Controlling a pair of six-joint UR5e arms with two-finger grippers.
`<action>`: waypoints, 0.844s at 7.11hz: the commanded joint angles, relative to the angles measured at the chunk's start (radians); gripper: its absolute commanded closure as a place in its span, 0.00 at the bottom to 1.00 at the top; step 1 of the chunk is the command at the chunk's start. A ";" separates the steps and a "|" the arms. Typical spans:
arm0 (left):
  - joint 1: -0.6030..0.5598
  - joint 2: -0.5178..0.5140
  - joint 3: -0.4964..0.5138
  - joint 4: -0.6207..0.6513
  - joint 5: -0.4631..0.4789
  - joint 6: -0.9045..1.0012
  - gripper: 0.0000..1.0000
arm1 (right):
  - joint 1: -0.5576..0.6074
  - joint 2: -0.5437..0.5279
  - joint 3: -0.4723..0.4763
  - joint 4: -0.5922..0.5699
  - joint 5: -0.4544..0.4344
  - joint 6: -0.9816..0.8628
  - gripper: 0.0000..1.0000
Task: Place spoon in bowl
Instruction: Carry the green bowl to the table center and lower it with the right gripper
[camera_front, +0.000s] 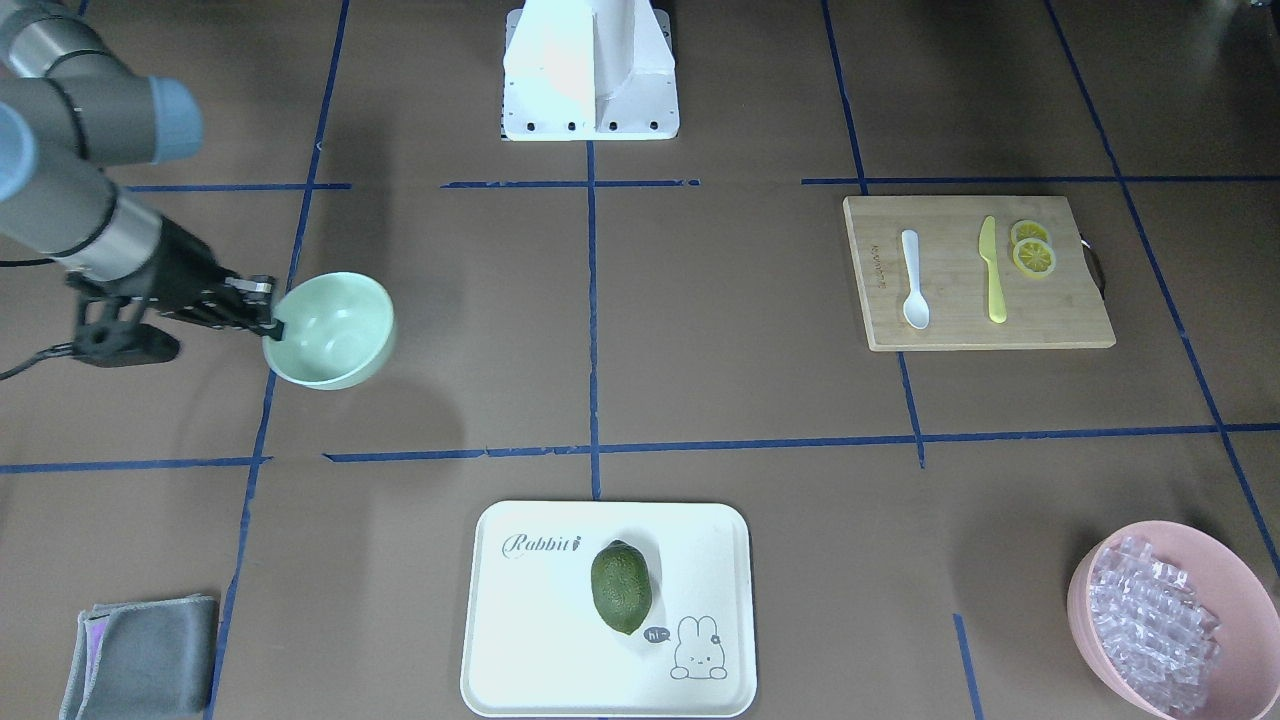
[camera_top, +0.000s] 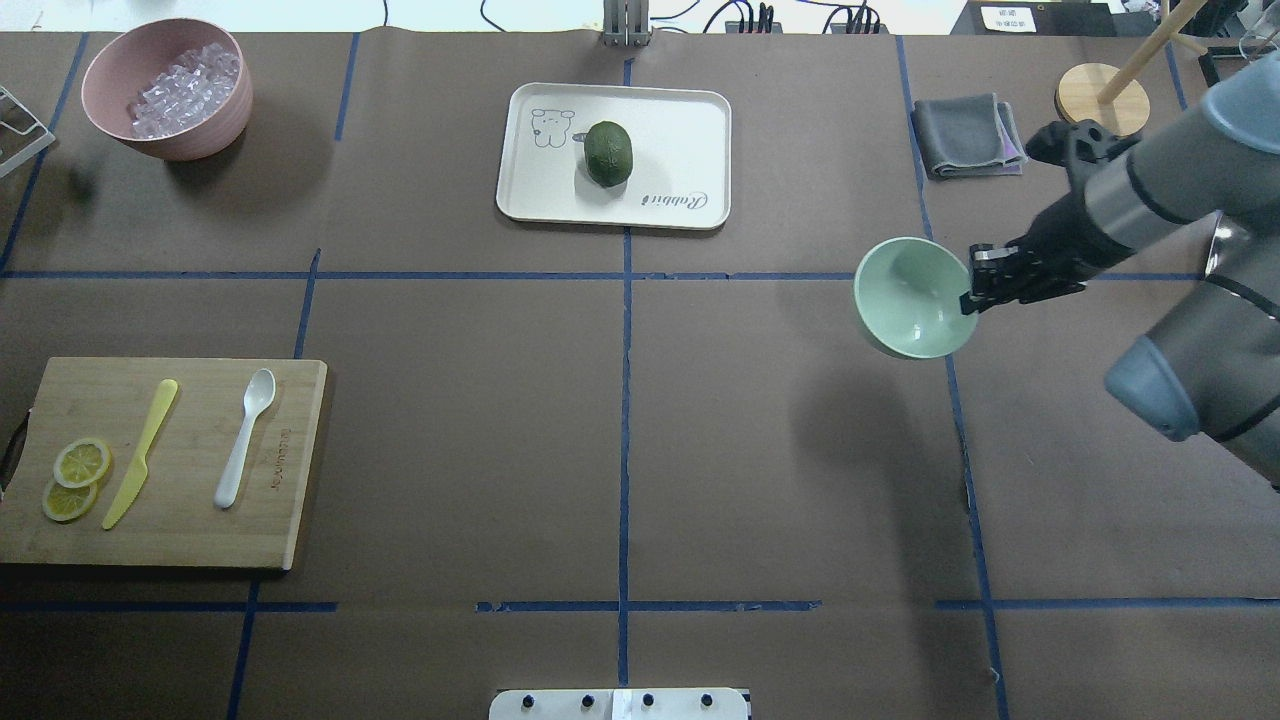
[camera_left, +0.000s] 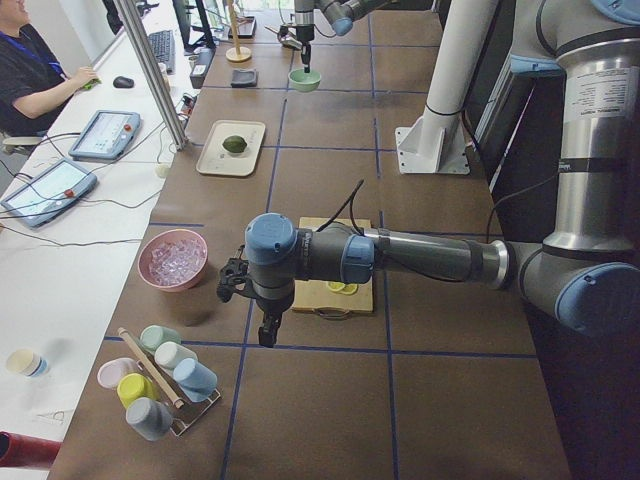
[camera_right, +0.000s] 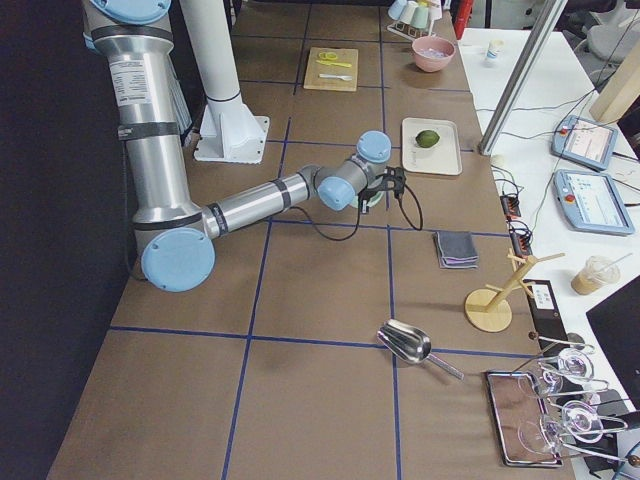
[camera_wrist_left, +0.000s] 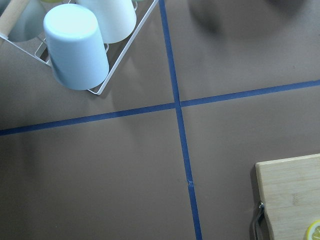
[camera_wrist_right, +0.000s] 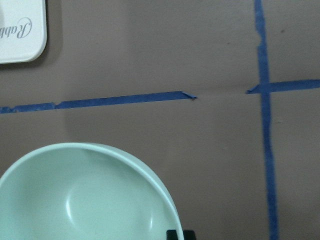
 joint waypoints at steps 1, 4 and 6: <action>0.000 0.002 0.000 -0.003 -0.001 0.000 0.00 | -0.133 0.180 -0.020 -0.186 -0.081 0.129 1.00; 0.002 0.000 0.000 -0.003 -0.001 0.000 0.00 | -0.266 0.343 -0.147 -0.183 -0.210 0.328 1.00; 0.003 -0.001 0.000 -0.003 -0.001 0.000 0.00 | -0.299 0.350 -0.202 -0.171 -0.264 0.323 1.00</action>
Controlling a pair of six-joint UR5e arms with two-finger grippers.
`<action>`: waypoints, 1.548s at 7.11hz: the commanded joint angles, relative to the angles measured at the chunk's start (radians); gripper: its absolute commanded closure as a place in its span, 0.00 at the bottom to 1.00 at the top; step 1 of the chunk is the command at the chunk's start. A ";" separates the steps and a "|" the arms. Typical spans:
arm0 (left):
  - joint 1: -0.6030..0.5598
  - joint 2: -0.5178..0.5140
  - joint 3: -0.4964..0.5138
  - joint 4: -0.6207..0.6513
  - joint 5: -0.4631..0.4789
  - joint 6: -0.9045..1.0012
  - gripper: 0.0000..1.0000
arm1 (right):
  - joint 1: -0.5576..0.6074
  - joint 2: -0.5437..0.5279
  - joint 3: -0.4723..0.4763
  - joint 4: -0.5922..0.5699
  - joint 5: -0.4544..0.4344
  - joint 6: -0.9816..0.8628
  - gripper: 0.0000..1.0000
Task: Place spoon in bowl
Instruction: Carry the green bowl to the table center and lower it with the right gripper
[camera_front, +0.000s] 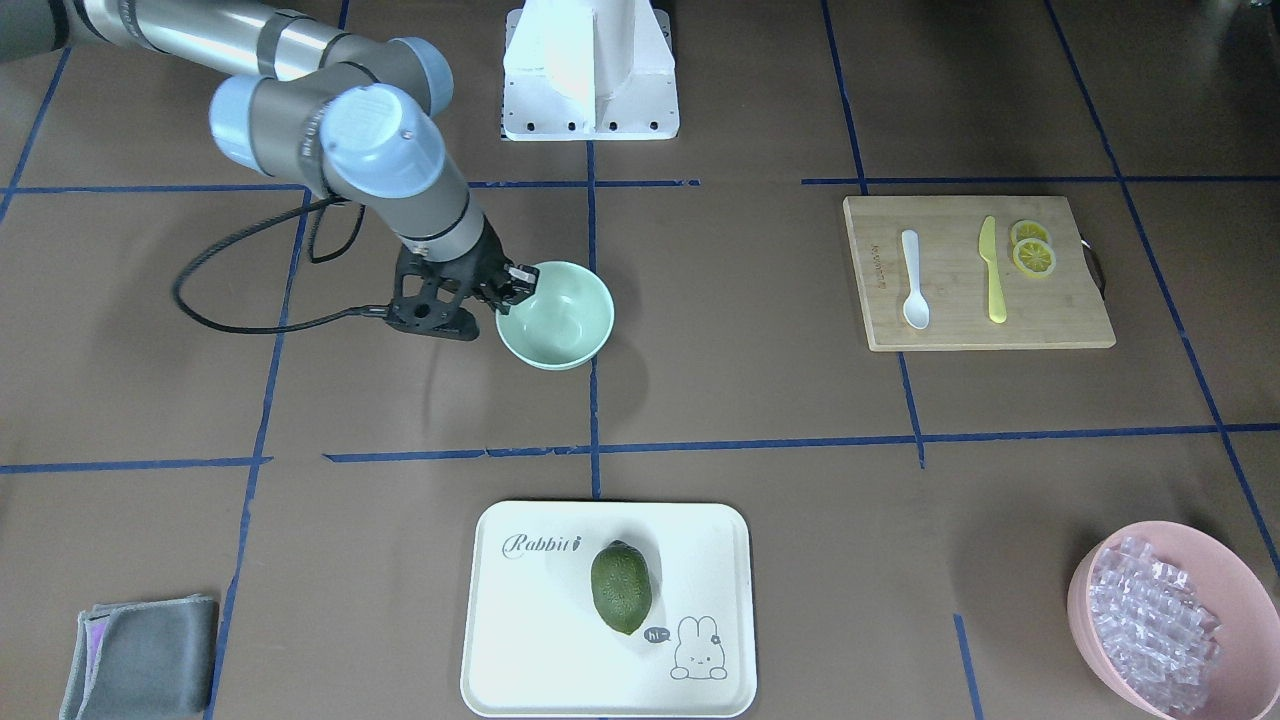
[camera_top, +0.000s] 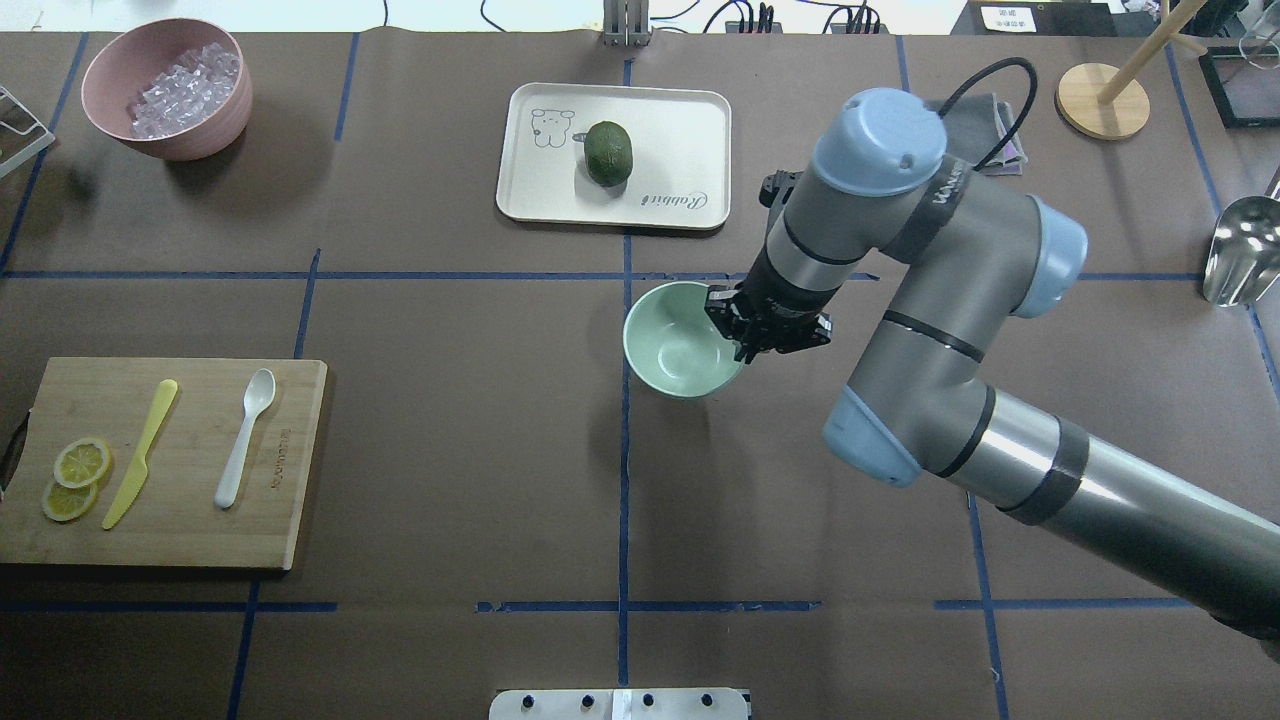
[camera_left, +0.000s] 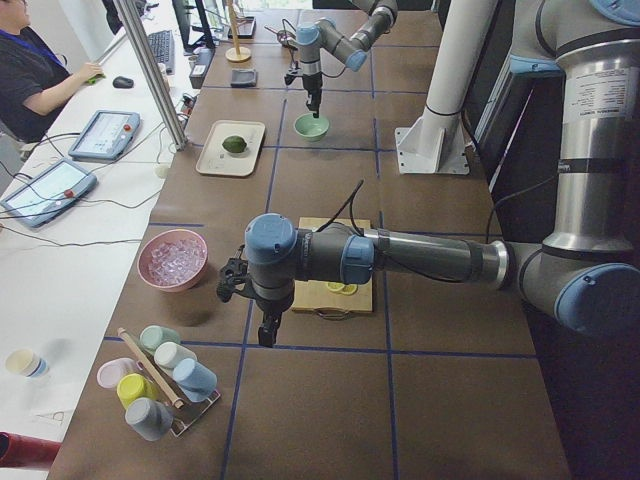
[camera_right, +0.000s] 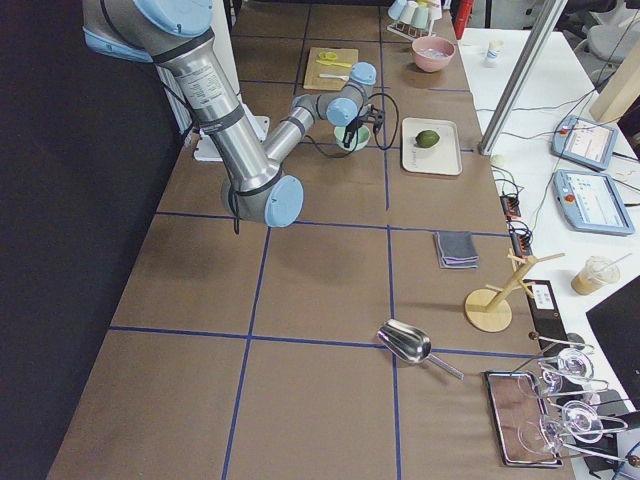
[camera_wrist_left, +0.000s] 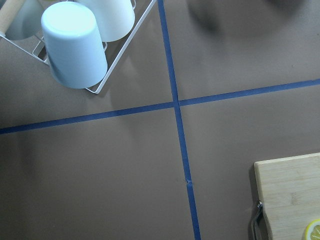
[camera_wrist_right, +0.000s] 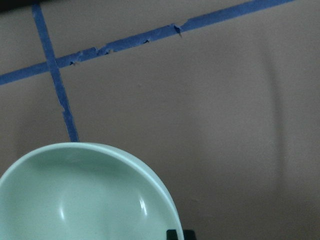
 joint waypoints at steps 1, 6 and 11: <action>0.002 -0.001 0.000 -0.001 -0.001 0.000 0.00 | -0.025 0.016 -0.034 0.008 -0.032 0.005 1.00; 0.007 0.001 0.011 0.001 -0.001 -0.002 0.00 | -0.077 0.054 -0.056 0.016 -0.088 0.040 0.67; 0.029 -0.002 0.003 -0.007 0.004 0.002 0.00 | 0.157 0.019 0.048 -0.034 0.080 -0.086 0.00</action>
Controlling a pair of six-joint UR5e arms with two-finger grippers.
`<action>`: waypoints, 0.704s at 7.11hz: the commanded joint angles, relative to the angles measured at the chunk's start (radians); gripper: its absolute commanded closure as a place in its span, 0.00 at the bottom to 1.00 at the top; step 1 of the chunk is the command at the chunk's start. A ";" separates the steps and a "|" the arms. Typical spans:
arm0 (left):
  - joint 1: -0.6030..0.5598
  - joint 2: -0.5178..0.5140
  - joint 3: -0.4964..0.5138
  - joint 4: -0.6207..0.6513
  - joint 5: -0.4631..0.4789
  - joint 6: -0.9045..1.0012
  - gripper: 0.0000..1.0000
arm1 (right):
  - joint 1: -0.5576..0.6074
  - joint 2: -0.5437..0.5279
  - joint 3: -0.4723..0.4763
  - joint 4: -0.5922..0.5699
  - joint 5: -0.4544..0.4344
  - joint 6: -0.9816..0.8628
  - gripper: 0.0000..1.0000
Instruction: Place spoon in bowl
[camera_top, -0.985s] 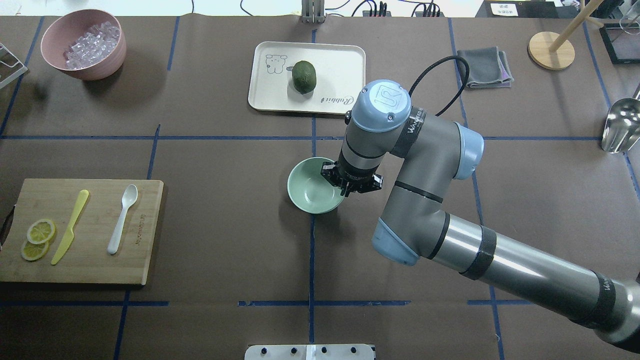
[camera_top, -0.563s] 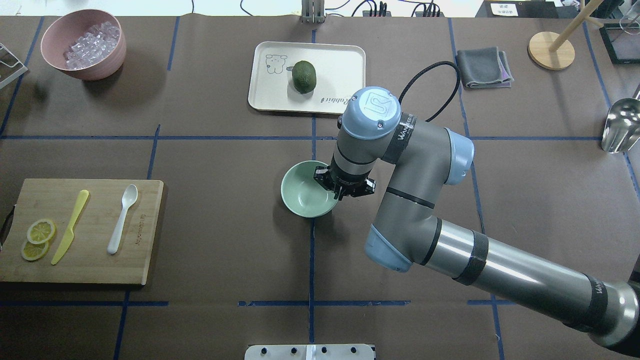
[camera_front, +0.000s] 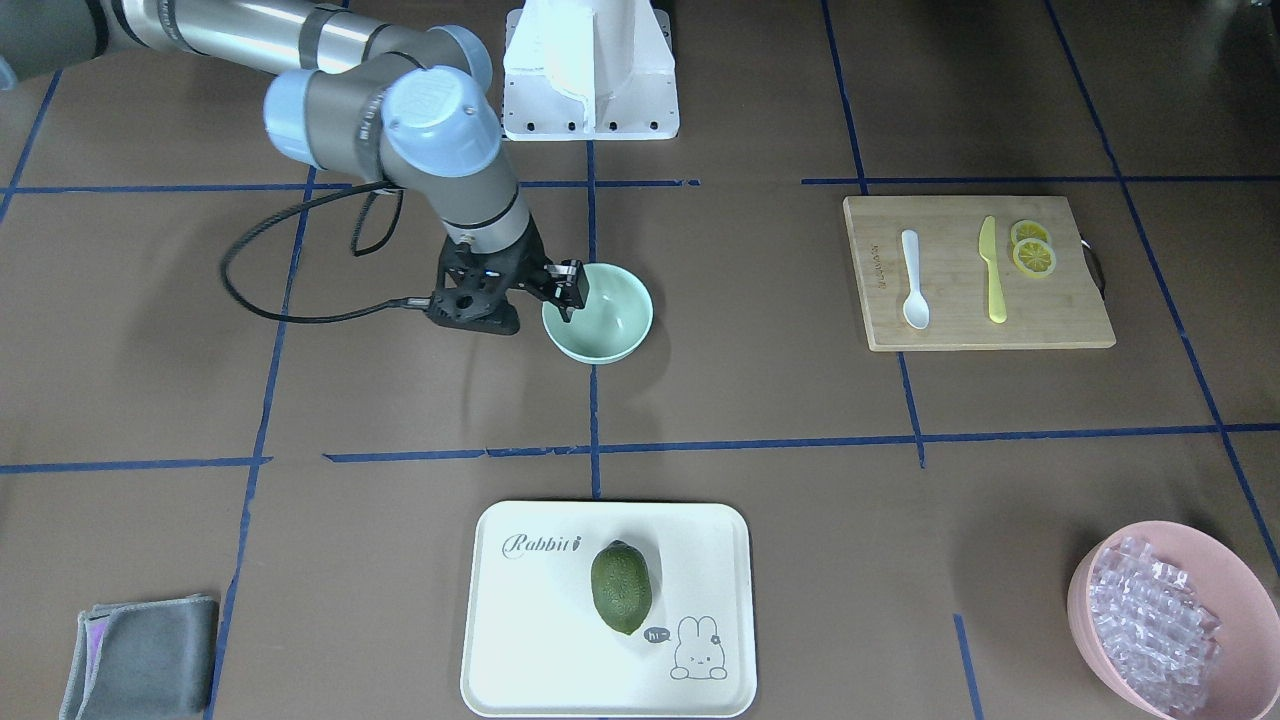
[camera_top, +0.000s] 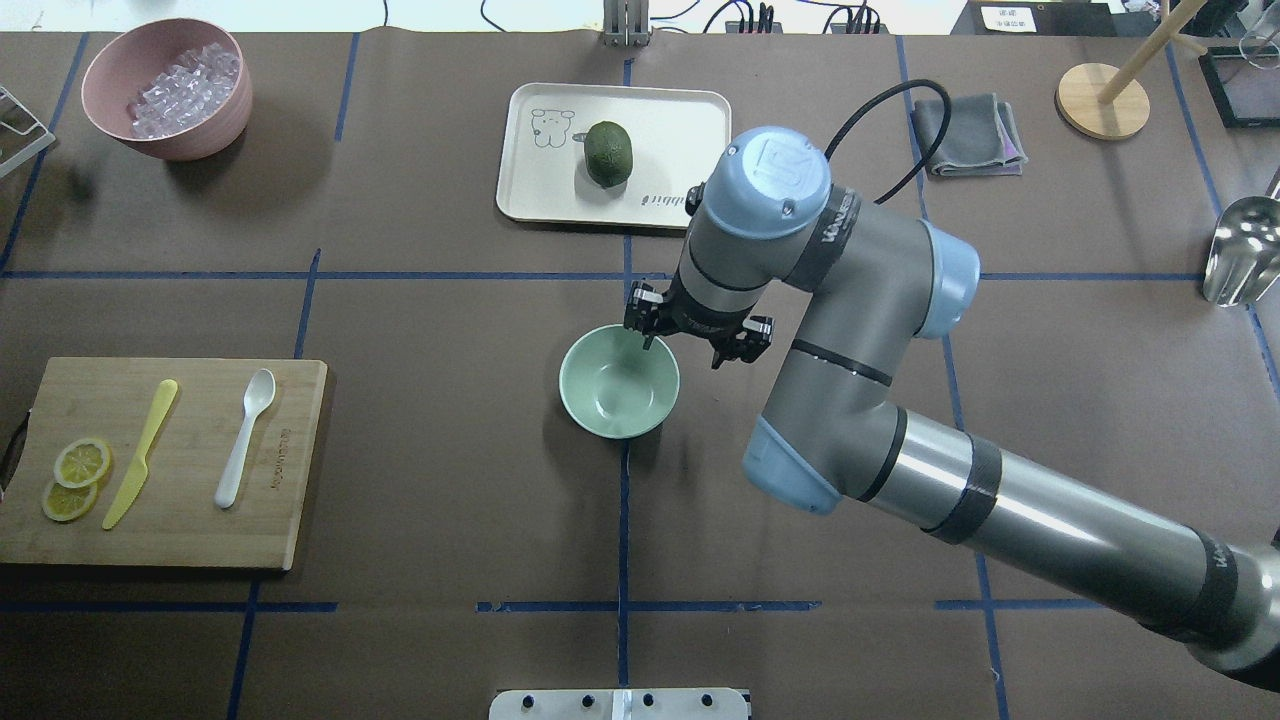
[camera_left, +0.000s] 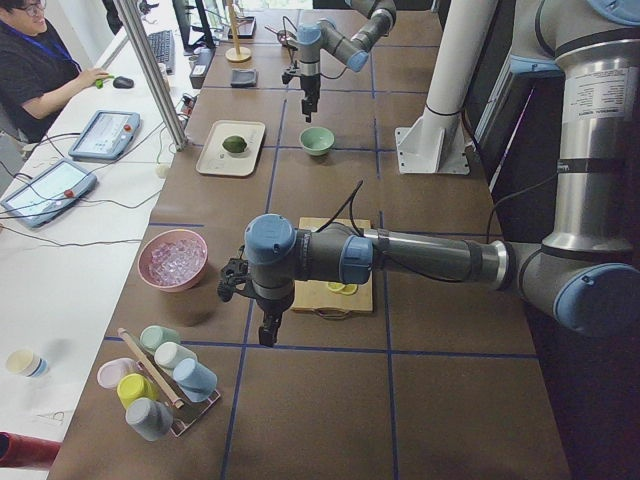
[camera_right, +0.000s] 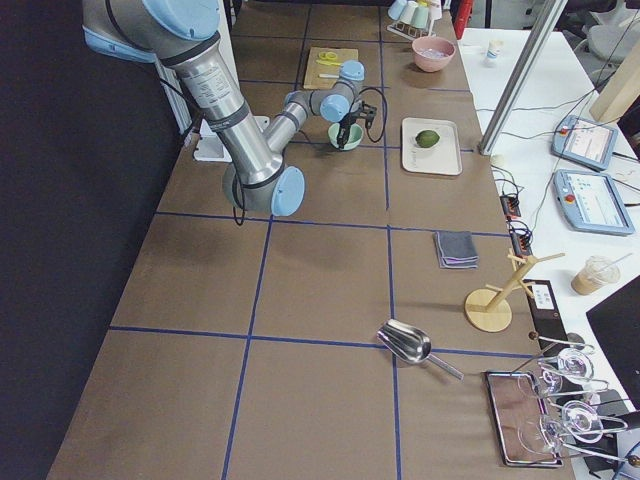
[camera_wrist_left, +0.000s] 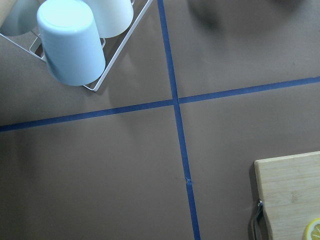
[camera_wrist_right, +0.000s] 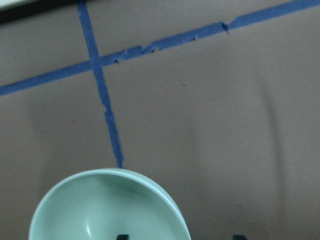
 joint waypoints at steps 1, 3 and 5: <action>0.018 0.000 0.018 -0.006 0.007 -0.001 0.00 | 0.189 -0.033 0.028 -0.076 0.147 -0.202 0.00; 0.053 -0.020 0.007 -0.048 0.001 -0.009 0.00 | 0.376 -0.156 0.063 -0.167 0.187 -0.564 0.00; 0.073 -0.052 0.020 -0.052 -0.002 -0.011 0.00 | 0.574 -0.323 0.062 -0.247 0.185 -1.081 0.00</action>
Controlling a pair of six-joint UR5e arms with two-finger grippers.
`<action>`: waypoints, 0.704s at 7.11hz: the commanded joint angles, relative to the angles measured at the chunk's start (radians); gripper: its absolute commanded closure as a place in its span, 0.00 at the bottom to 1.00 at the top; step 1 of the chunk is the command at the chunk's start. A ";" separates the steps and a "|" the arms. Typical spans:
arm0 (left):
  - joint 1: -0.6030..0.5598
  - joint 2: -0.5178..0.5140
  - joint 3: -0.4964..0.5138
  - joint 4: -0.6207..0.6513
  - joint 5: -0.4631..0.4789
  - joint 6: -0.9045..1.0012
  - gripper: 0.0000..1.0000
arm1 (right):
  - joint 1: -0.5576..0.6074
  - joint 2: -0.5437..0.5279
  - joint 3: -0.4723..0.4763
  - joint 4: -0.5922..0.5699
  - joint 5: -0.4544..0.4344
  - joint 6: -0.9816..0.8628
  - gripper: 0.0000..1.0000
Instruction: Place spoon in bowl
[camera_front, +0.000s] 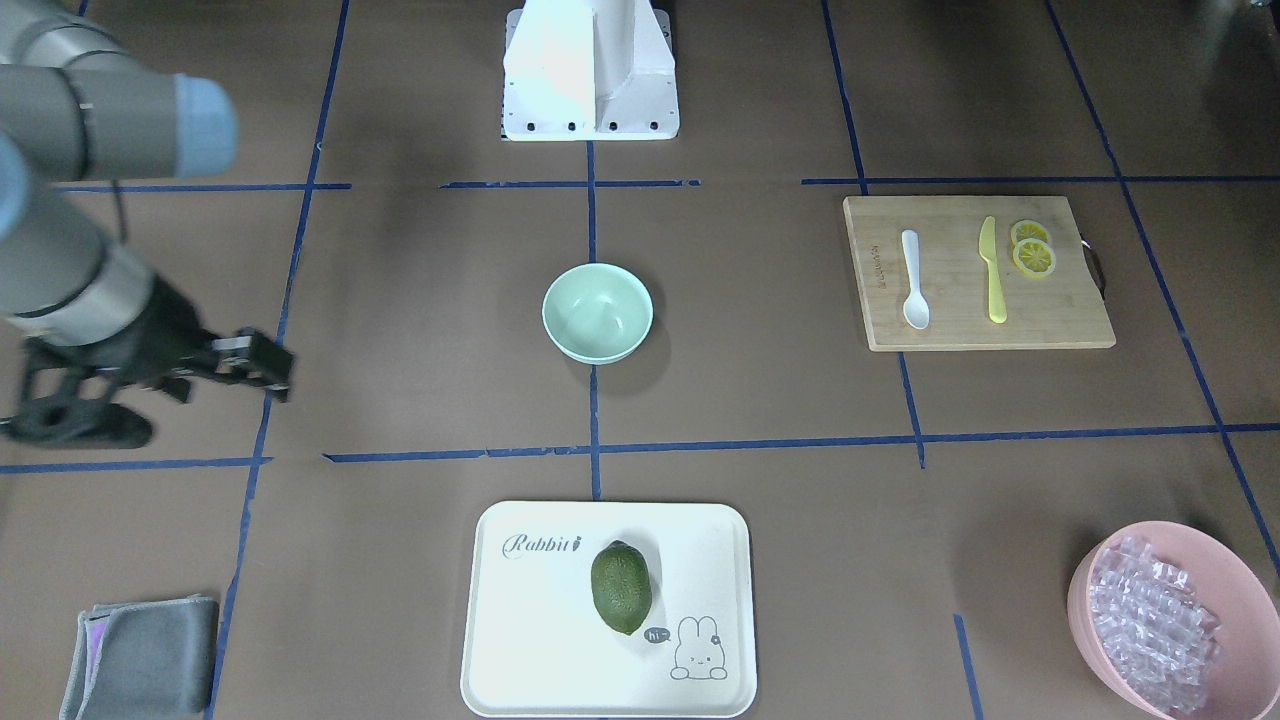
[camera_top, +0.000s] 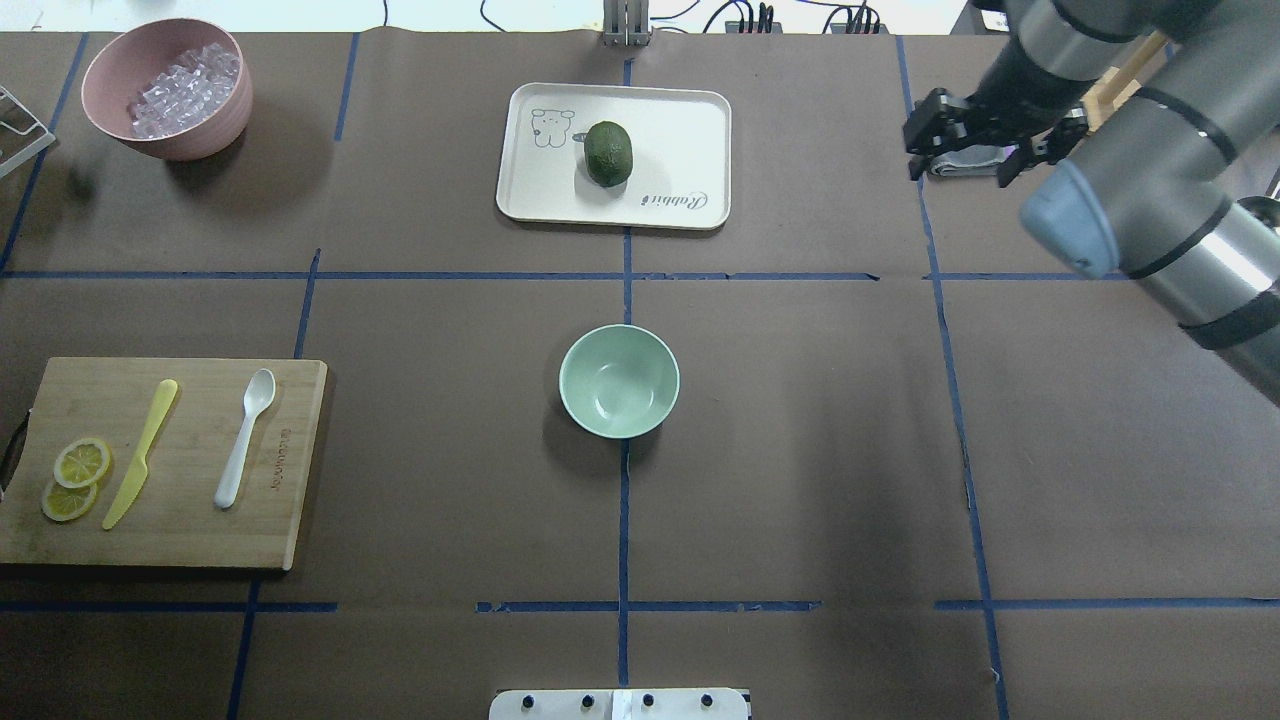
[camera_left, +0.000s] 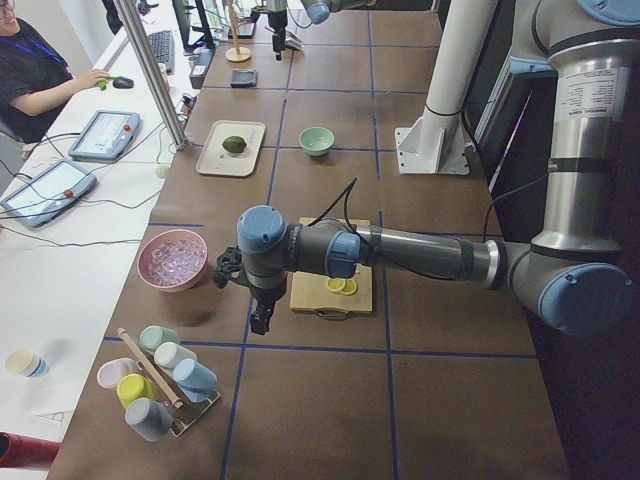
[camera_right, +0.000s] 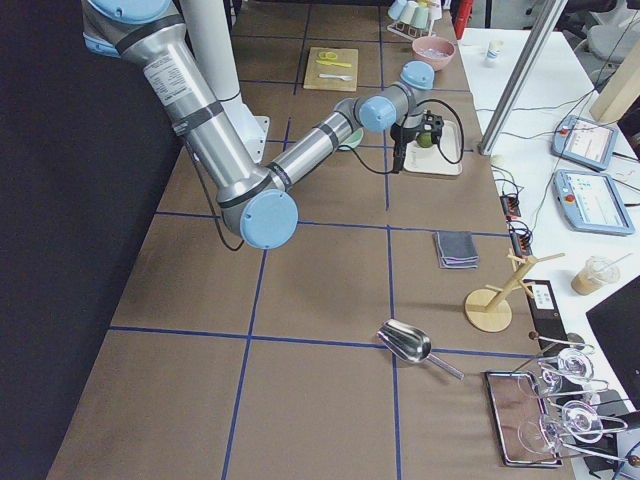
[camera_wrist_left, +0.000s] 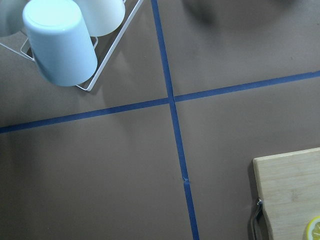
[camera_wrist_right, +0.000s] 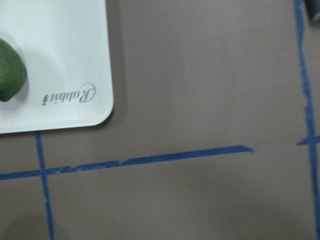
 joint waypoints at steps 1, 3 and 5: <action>0.012 -0.012 0.004 -0.013 -0.004 0.001 0.00 | 0.212 -0.188 -0.009 -0.048 0.002 -0.511 0.00; 0.015 -0.012 -0.028 -0.028 -0.002 0.010 0.00 | 0.372 -0.354 -0.001 -0.045 0.003 -0.792 0.00; 0.057 -0.011 -0.059 -0.031 -0.004 -0.015 0.00 | 0.452 -0.547 0.045 -0.011 -0.004 -0.874 0.00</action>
